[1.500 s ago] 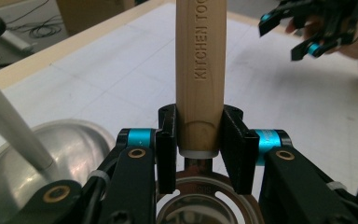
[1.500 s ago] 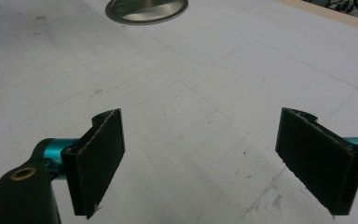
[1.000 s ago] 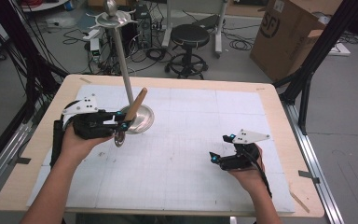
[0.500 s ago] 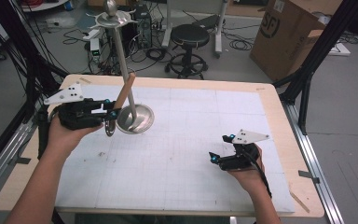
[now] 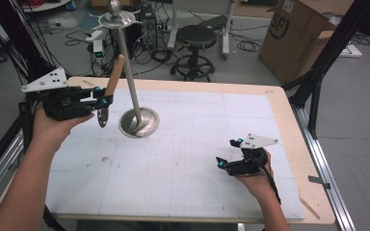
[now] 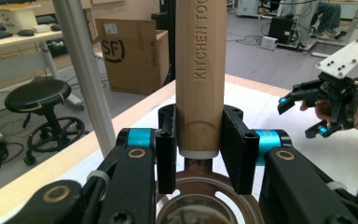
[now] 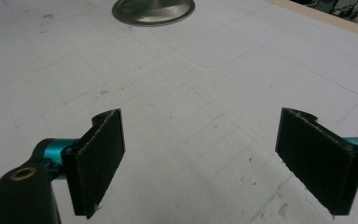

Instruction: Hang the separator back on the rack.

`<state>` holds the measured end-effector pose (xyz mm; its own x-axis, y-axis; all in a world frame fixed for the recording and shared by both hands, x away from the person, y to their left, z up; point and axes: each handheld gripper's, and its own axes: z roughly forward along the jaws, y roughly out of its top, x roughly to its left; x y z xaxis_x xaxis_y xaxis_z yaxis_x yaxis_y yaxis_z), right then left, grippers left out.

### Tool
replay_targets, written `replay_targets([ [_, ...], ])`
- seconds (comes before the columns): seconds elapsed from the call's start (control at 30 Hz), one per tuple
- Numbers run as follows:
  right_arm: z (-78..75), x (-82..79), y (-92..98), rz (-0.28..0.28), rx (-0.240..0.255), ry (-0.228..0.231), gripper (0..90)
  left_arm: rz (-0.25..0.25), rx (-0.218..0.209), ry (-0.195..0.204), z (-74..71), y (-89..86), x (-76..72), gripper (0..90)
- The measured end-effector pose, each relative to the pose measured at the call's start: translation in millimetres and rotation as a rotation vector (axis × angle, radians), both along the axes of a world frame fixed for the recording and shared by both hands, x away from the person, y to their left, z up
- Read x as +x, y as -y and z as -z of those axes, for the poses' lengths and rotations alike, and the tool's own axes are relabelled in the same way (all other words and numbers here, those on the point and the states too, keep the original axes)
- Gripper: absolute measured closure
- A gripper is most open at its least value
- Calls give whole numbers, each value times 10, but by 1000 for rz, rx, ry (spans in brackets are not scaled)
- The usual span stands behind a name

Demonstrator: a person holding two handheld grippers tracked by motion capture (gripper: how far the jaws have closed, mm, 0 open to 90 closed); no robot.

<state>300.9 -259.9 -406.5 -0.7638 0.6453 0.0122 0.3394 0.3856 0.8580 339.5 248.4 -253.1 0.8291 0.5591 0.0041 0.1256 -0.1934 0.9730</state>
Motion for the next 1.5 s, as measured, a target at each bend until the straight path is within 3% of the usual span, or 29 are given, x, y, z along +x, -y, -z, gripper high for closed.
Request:
replay_targets([
  [0.27,2,4,8,6,1,-2,143,6,12,35,-137,-72,16,688],
  [0.8,6,8,10,5,5,-6,143,-69,-23,77,-421,-251,84,688],
  [1.17,6,8,9,3,3,-7,143,-131,-27,77,-542,-409,142,688],
  [1.5,3,9,19,4,4,-5,143,-168,-2,62,-512,-449,183,688],
])
